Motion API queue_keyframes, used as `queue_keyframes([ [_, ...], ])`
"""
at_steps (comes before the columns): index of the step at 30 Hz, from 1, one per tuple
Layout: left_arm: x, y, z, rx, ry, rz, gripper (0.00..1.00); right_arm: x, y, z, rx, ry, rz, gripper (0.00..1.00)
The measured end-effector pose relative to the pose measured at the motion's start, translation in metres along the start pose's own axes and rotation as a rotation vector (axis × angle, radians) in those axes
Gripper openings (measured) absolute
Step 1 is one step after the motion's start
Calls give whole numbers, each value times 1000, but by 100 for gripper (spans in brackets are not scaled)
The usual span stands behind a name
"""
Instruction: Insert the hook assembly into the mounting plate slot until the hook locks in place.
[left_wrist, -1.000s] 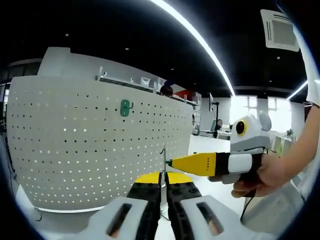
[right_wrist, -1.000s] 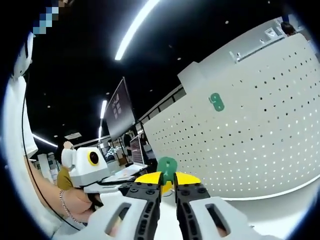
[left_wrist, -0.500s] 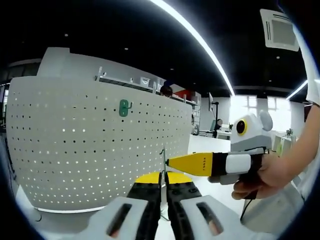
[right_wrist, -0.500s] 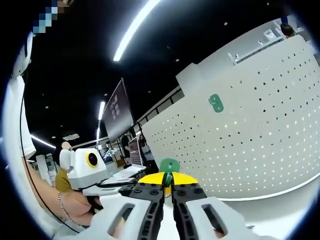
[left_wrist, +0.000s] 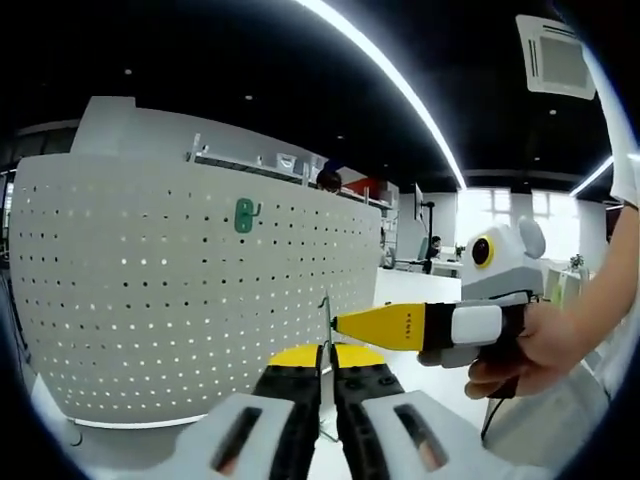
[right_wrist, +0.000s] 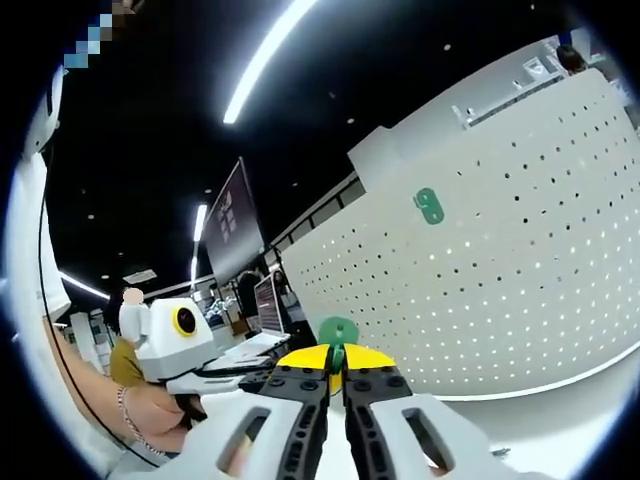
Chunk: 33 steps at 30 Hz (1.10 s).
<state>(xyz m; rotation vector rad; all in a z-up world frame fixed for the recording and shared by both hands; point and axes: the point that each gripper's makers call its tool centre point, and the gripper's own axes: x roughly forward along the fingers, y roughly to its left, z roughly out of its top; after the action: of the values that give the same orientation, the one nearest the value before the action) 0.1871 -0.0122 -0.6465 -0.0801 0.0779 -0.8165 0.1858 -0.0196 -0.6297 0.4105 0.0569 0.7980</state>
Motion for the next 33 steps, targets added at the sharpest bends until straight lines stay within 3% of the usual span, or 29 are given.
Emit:
queue_keyframes([
  [5,0,-4,-4,17,17,-36,9,-1,1,1,-3,0,2,1],
  [10,0,2,-11,30,49,-34,49,0,0,3,9,-5,1,1],
  [14,1,6,-14,48,62,-22,74,2,0,3,6,-4,1,1],
  [21,-1,10,-20,40,80,-7,79,4,2,6,-43,6,-14,1],
  [28,-2,11,-21,27,77,-2,78,5,6,11,-443,107,-99,1],
  [33,-1,10,-21,34,79,-5,77,5,5,9,-478,132,-129,1],
])
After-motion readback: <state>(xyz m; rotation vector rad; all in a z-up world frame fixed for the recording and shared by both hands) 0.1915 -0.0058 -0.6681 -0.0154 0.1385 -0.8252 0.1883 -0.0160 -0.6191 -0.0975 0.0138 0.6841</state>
